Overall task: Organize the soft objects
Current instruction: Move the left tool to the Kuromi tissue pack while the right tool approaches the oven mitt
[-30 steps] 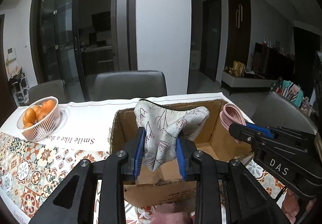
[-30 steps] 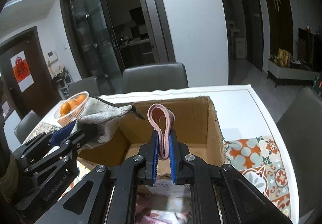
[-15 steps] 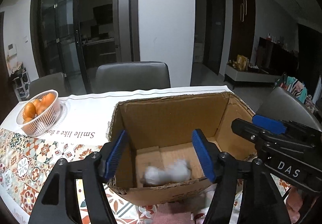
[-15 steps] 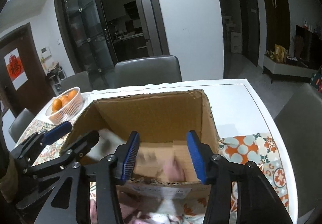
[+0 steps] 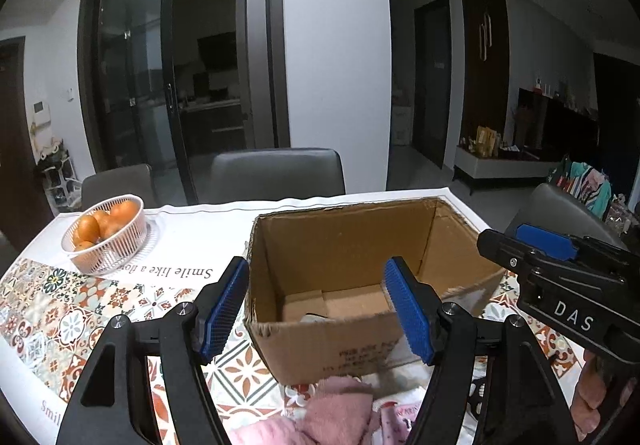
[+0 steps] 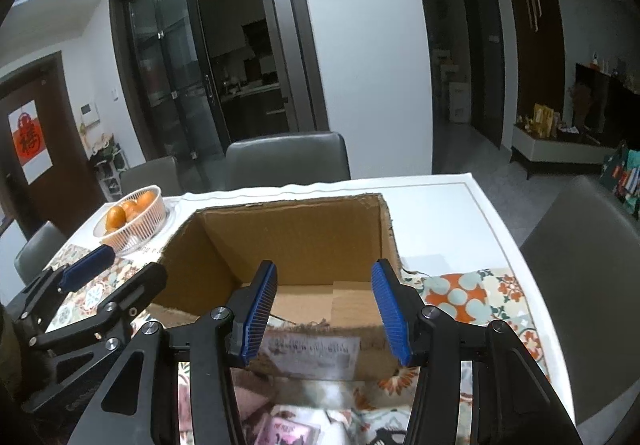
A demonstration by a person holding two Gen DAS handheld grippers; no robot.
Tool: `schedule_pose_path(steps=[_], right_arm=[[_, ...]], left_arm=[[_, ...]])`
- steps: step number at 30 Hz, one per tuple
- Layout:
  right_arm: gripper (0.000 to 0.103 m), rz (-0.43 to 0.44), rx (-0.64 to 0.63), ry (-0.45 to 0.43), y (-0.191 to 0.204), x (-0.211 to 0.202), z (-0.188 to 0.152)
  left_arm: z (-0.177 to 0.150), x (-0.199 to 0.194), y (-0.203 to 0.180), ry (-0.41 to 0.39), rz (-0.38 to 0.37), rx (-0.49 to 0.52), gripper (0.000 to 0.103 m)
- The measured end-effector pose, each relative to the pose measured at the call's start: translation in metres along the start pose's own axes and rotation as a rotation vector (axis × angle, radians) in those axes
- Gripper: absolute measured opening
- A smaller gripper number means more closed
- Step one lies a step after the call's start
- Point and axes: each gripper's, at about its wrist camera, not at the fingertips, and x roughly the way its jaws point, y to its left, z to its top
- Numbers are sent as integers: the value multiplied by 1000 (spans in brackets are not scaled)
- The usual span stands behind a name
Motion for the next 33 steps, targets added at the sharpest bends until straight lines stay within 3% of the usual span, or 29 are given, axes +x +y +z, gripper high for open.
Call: schedule_pose_path(steps=[14,33], right_arm=[[51,-19,-1,-70,-17,-71,-20],[56,0,4,-41,-42,-113,-74]], left_arm=[[-12,-55,-24,-53,9,-7,70],[-63,-88,-45,2,-27,-52,70]])
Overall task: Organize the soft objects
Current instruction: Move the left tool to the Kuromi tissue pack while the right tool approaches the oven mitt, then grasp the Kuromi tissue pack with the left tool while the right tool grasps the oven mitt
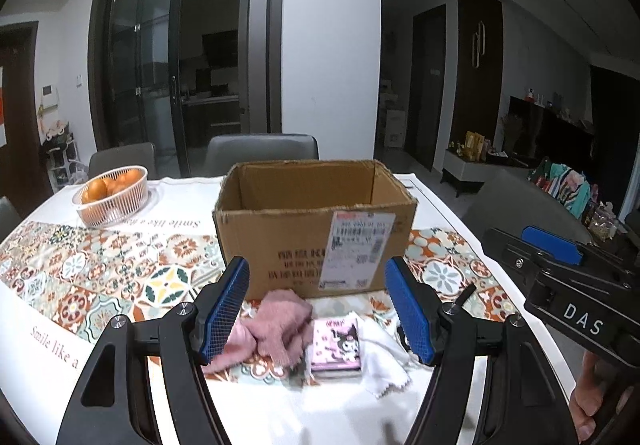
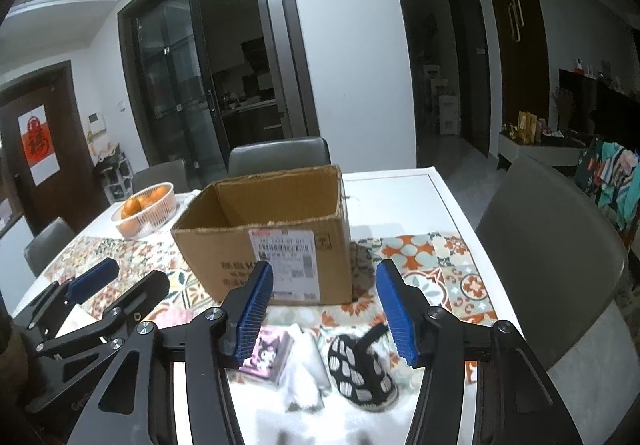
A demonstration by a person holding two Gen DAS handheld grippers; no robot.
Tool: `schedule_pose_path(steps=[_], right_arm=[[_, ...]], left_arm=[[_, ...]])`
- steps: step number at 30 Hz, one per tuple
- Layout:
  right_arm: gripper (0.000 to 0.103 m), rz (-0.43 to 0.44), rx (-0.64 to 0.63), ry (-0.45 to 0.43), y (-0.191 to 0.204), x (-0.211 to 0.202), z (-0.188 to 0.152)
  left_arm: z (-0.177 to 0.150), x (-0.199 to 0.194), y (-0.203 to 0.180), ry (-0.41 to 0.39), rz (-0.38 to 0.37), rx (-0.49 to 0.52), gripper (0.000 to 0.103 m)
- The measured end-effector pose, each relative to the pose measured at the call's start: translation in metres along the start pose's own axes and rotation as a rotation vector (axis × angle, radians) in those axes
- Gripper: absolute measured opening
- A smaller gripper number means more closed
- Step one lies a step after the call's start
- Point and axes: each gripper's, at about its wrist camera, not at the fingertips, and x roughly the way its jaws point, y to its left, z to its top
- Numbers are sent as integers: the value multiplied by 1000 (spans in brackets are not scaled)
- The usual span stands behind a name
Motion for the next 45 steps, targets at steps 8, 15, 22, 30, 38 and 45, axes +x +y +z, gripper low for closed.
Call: schedule_pose_path(steps=[8,15,22,30,38,45], right_arm=[[56,5,-2,49,-4,-2,-24],[56,2,5,116,-13,7,-47],[56,-3,15,165,-22,19,-61],[56,-8,17,220,-28,38,-77],[55,-3,25,262,-33,61,-84],[56,3,31,287,-33,80,-87]], left_arm=[[-24,-3,-7,31,-5,13,70],[-42,1,-15,62,-6,36,70],[-57,19,-17,131,-33,22,70],[-73,43,-21,202,-53,23,70],[-83,71,-18,279,-83,-5,69],[-87,93,-14,316,-86,-9,69]])
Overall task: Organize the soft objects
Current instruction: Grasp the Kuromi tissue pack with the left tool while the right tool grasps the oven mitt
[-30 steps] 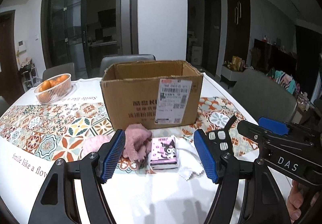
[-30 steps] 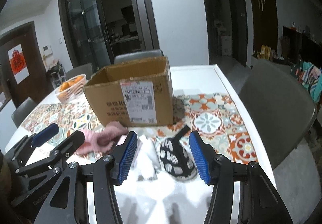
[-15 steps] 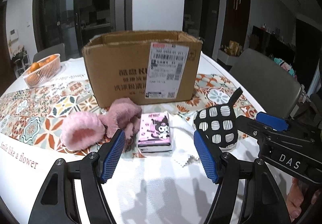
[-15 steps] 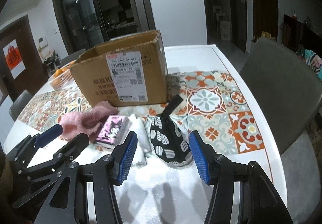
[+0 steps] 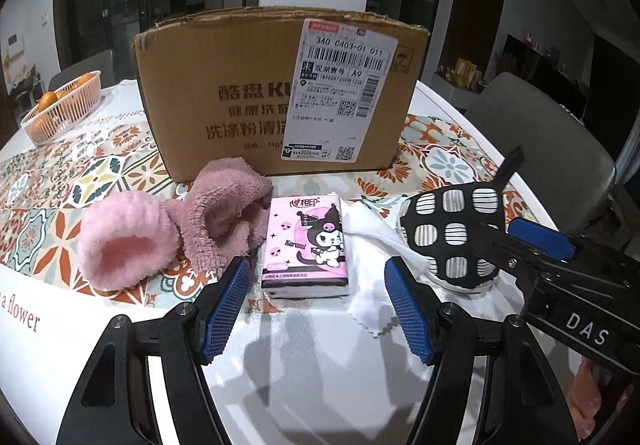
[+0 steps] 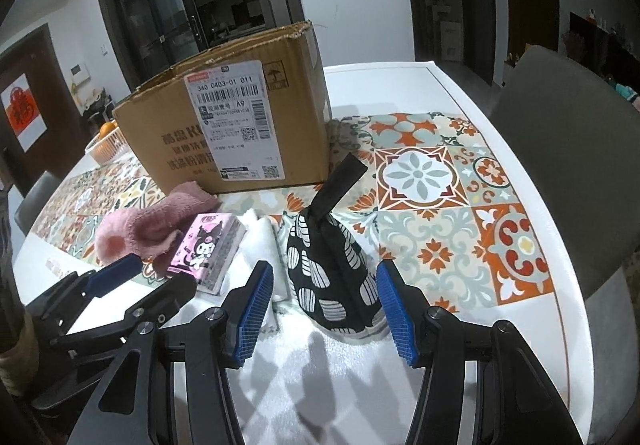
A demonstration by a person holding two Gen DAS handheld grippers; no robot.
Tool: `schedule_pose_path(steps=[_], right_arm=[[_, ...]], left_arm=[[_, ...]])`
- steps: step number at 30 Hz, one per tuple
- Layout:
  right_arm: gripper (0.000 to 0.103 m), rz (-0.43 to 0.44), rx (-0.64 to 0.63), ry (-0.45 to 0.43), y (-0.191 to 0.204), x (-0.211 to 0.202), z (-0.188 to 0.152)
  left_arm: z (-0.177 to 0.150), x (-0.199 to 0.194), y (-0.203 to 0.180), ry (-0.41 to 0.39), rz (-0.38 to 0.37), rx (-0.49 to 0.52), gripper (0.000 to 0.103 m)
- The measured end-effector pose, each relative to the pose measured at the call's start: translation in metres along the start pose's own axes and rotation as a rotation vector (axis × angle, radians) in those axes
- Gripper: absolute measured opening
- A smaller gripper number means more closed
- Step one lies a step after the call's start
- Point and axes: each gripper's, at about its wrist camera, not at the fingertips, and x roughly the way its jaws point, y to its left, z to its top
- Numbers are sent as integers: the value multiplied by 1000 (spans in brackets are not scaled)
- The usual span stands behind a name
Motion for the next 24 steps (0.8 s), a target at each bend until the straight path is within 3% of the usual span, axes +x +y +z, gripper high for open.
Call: schedule_pose_path(steps=[14,21,24], right_arm=[[56,-22,16,13,1,22,7],[55,-32,29,22,-1,31,7],[53,-37,24,19,0,30,6]], left_arm=[[6,31,13,59,-15,-17,66],[6,40,14,83,-33,-14,52],[5,40,13,83,-34,-8,52]])
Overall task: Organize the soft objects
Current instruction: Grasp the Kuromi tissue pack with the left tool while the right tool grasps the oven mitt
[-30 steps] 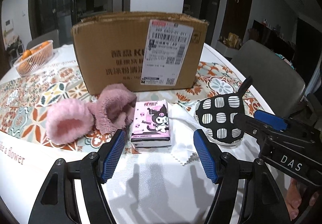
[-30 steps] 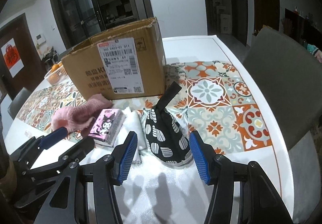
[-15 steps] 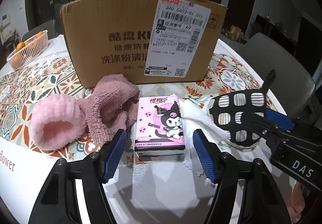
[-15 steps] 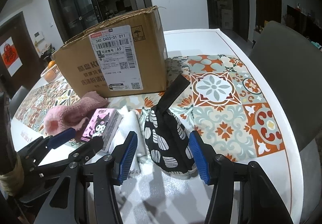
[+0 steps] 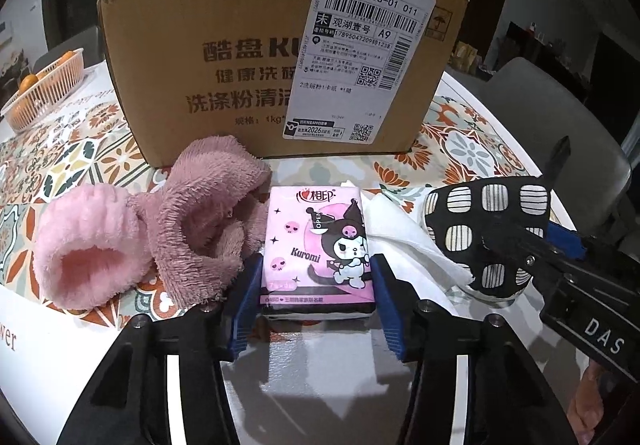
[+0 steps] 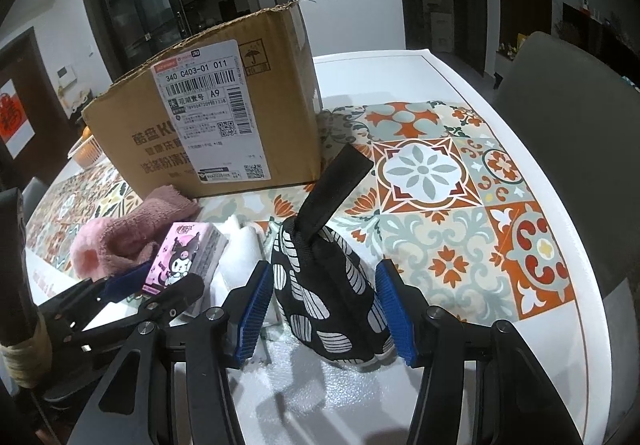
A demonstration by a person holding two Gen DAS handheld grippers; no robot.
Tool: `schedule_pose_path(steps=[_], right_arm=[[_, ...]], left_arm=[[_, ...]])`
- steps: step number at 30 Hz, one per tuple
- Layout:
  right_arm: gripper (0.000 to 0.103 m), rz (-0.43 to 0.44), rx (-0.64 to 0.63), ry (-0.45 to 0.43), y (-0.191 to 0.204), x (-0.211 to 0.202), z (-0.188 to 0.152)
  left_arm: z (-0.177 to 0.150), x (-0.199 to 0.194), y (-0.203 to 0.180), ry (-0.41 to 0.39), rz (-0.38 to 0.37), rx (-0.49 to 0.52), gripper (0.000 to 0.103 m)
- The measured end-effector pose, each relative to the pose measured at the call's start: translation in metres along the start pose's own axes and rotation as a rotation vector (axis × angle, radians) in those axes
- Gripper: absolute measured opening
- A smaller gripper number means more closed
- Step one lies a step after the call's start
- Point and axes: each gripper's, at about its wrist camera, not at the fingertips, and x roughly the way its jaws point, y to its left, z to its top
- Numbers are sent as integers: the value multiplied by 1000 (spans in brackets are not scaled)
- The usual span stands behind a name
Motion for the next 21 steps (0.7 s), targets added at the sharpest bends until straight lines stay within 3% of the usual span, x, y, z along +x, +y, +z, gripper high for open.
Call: schedule_pose_path(steps=[3,7,21], right_arm=[[39,-1,5,3,-1,0,0],[32,6,7,7,0,-2,0],[27,-5,9,-43,7,-32,1]], left_arm=[[0,-1,-1,-1,2,9,52],[0,-4,0,-4,-1,5,52],[6,-50,-7,-100,6,36,52]])
